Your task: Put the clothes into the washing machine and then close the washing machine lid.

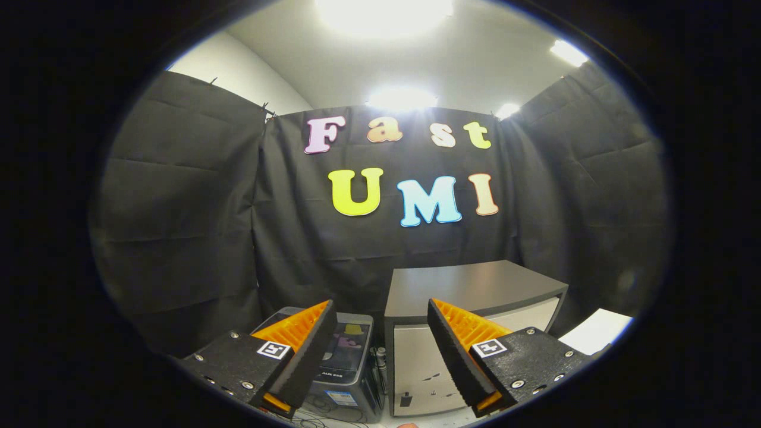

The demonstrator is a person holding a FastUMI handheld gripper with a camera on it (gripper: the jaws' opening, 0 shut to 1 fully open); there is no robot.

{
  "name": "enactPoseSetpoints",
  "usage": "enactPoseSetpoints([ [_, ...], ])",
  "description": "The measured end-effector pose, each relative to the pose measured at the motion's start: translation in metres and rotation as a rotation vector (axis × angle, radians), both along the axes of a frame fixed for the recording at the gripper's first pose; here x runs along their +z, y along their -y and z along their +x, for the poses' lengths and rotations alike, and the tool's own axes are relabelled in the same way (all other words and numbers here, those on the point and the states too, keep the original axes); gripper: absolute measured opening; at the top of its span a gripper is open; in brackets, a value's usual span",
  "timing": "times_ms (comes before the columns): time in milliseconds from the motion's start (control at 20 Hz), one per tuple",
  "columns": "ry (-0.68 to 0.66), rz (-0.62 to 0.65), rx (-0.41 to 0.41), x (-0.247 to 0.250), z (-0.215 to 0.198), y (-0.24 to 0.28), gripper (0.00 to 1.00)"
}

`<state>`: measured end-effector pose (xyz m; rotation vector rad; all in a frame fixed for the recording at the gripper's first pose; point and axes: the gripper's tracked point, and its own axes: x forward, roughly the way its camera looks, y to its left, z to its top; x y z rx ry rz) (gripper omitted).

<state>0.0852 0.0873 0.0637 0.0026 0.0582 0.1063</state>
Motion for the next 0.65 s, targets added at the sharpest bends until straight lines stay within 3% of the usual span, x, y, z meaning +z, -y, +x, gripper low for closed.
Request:
enactPoseSetpoints([
  [650,-0.034,0.029,-0.027,-0.013,-0.008,0.025,0.94],
])
